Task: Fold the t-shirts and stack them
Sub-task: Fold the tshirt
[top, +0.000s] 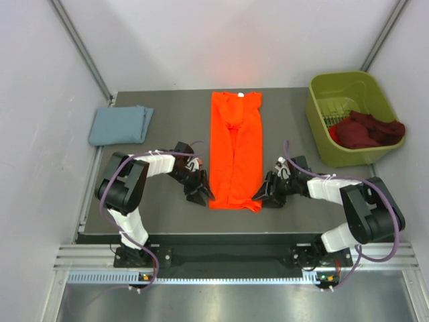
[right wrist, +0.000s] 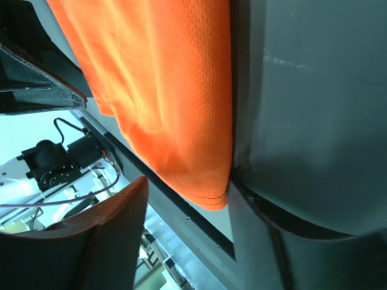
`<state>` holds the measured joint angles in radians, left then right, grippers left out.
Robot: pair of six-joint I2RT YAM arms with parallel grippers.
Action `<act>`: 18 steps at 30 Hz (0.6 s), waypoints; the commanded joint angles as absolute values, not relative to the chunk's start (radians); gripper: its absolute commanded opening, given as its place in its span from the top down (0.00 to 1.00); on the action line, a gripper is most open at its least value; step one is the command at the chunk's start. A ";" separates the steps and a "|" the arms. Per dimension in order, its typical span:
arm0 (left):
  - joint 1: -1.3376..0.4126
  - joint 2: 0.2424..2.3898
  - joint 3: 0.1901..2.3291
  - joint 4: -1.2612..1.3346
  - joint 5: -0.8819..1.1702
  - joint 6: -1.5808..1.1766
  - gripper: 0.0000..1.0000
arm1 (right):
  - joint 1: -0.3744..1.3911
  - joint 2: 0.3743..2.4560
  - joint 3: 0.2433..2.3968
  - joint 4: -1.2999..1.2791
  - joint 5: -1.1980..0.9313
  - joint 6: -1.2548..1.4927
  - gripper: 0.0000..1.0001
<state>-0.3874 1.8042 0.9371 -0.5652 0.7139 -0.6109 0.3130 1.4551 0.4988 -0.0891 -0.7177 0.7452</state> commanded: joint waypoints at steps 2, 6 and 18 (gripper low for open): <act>-0.403 1.816 0.937 -0.515 0.724 -0.620 0.49 | 0.336 1.473 0.528 -0.040 -0.701 0.767 0.50; -0.414 1.818 0.936 -0.499 0.736 -0.620 0.54 | 0.342 1.465 0.519 -0.025 -0.700 0.767 0.58; -0.453 1.804 0.923 -0.462 0.790 -0.618 1.00 | 0.342 1.401 0.488 -0.041 -0.689 0.707 0.93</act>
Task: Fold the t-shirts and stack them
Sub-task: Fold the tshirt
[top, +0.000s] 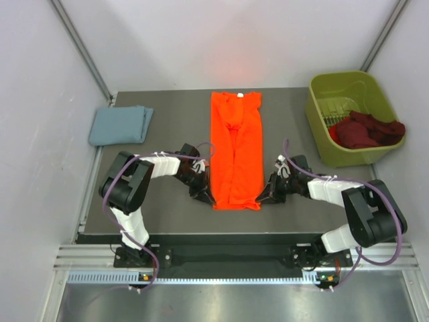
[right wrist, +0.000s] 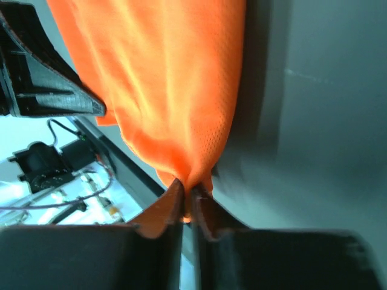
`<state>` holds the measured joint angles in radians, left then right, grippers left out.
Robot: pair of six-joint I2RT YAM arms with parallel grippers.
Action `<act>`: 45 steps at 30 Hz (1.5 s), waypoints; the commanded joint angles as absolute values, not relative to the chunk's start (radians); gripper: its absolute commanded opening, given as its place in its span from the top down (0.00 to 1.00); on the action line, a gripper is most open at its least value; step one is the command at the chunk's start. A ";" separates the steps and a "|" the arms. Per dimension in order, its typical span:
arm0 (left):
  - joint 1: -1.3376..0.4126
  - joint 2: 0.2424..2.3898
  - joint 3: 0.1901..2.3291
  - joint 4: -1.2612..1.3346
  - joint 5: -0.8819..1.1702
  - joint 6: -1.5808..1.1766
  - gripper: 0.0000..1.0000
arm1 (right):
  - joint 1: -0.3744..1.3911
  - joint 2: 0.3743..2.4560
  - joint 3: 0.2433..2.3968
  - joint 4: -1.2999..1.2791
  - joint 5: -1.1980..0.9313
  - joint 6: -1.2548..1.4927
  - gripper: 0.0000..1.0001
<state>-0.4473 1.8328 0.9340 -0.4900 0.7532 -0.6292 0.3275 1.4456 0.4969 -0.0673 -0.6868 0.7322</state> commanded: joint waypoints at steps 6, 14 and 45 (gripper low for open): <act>-0.453 1.724 0.926 -0.482 0.799 -0.585 1.00 | 0.339 1.330 0.535 -0.121 -0.686 0.635 1.00; -0.453 1.597 1.023 -0.592 0.790 -0.465 1.00 | 0.319 1.229 0.613 -0.225 -0.703 0.535 1.00; -0.250 2.184 1.839 -0.609 0.859 -0.417 1.00 | 0.192 1.805 1.258 -0.104 -0.716 0.491 1.00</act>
